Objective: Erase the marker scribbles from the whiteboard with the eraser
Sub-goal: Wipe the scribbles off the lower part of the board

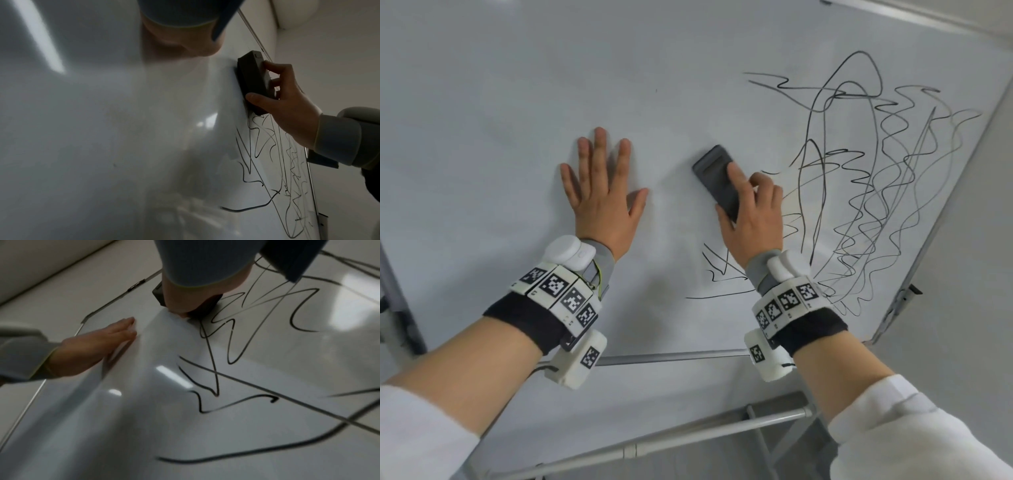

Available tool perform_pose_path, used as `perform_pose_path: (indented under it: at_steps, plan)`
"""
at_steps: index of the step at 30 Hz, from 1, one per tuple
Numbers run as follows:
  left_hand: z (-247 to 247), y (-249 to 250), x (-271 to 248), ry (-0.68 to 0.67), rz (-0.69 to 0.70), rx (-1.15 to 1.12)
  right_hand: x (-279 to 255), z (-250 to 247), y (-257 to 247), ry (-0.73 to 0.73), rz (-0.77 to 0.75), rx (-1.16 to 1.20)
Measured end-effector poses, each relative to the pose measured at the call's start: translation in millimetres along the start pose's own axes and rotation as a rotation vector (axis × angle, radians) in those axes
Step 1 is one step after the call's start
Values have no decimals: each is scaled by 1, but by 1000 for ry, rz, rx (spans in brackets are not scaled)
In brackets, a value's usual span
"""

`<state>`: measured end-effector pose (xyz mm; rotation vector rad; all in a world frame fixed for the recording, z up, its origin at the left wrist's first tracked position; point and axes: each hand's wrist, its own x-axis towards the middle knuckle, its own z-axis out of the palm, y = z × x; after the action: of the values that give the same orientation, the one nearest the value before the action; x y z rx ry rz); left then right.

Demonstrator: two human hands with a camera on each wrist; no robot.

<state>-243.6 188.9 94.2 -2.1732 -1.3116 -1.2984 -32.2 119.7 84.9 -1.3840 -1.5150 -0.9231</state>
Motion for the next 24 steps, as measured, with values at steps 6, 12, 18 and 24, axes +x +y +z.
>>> perform_pose_path:
  at_steps: [6,12,18,24]
  plan:
    - [0,7,2,-19,1,15,7,-10,22,35,98,-2]
    - [1,13,4,14,-49,-2,6,-7,16,26,113,17]
    - [3,22,4,15,-78,-27,-6,-4,9,-54,-89,34]
    - [5,29,3,-14,-73,-29,7,-13,35,53,83,27]
